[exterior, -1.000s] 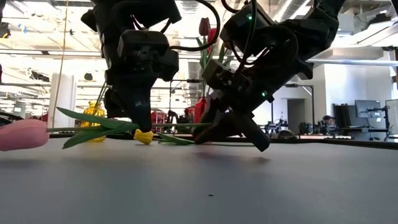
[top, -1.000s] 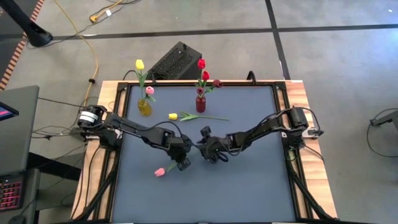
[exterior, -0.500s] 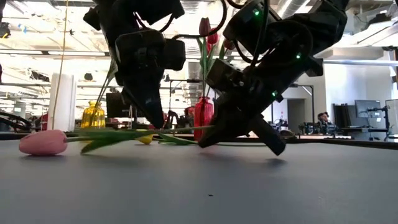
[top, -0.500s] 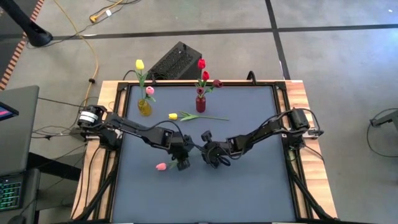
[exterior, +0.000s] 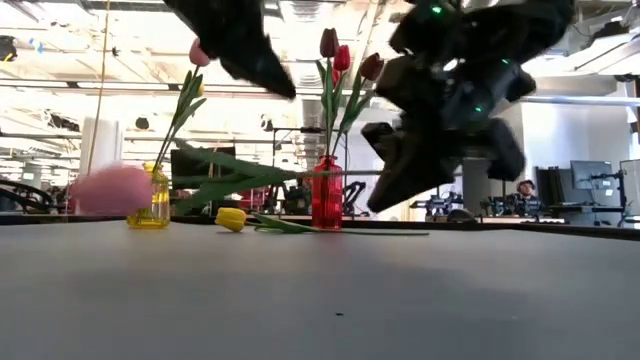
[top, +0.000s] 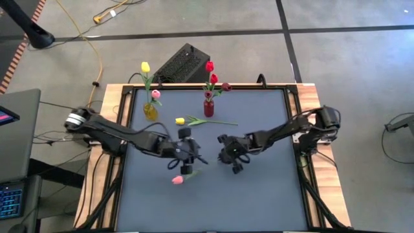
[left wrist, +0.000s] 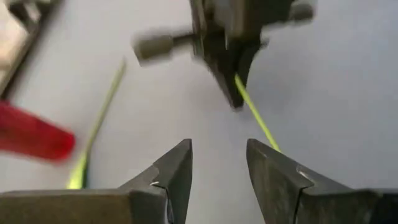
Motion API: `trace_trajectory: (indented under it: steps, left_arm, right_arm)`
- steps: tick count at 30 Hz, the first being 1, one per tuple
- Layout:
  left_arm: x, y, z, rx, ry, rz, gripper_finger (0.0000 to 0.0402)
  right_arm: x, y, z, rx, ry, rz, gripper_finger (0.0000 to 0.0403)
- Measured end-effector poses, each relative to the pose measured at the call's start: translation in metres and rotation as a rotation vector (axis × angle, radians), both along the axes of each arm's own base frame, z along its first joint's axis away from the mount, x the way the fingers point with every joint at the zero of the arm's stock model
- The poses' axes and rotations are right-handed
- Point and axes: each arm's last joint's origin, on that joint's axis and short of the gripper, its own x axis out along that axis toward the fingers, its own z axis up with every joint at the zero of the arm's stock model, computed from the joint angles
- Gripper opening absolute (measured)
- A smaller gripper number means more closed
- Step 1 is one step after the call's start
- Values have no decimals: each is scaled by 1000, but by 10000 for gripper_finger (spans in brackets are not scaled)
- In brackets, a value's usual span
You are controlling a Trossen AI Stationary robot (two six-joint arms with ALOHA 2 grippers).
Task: Sort flowers into vase by color
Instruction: Put the pink flower into the yellow flower vase
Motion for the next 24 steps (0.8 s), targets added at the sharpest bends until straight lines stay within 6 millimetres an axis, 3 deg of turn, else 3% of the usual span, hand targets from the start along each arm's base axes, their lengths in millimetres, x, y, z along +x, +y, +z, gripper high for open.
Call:
trace_trajectory:
  steps: [5,10,18,24]
  left_arm:
    - [-15,4,3,14,-209,-16,142]
    - [-16,9,-1,51,-321,-20,142]
    - [-15,10,0,138,-324,-64,142]
    - [-16,8,-3,103,-296,-103,142]
  right_arm:
    - [-22,-5,10,143,-221,122,17]
    - [-39,-3,27,247,-412,266,17]
    - [-43,16,31,280,-485,295,18]
    - [-41,22,50,291,-679,315,19]
